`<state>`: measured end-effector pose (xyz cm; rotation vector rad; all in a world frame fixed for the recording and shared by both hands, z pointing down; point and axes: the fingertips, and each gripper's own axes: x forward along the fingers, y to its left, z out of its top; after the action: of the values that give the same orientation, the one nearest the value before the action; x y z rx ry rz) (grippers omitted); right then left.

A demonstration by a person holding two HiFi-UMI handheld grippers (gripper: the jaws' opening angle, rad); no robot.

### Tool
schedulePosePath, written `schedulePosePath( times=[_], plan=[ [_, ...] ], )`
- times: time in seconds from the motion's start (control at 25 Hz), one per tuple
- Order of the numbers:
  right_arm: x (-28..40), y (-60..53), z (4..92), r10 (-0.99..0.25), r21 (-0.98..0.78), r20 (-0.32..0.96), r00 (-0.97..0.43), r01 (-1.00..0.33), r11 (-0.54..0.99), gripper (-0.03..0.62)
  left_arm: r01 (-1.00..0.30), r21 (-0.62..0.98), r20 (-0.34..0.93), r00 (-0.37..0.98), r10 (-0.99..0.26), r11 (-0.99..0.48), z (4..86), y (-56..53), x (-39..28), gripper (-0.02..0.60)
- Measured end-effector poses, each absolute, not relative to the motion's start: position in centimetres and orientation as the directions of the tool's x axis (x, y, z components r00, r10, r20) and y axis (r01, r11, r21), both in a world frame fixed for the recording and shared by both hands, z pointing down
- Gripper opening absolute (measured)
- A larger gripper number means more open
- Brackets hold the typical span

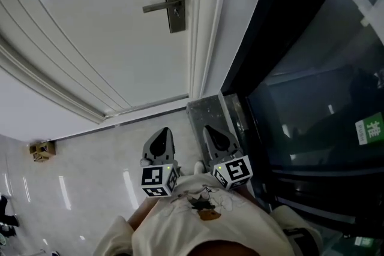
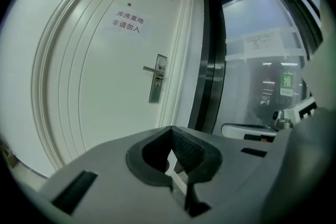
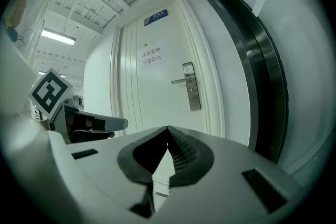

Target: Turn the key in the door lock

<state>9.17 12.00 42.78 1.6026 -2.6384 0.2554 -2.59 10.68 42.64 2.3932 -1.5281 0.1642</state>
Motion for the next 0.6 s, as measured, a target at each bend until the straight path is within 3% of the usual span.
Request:
schedulePosePath(
  times=[0.24,0.6],
  plan=[
    [11.3,10.7,42.3,-0.883,-0.071,0.098,-0.459,-0.888,0.454,0.009,-0.9,0.19,0.253,0.431,-0.866,-0.392,42.4,9.9,-0.3,0.006],
    [10.2,2.8,42.0,-0.885,-0.037,0.103,-0.454,-0.891,0.453,0.009,-0.906,0.21,0.283,0.417,-0.864,-0.368,43.4,3.5,-2.4,0.006]
  ],
)
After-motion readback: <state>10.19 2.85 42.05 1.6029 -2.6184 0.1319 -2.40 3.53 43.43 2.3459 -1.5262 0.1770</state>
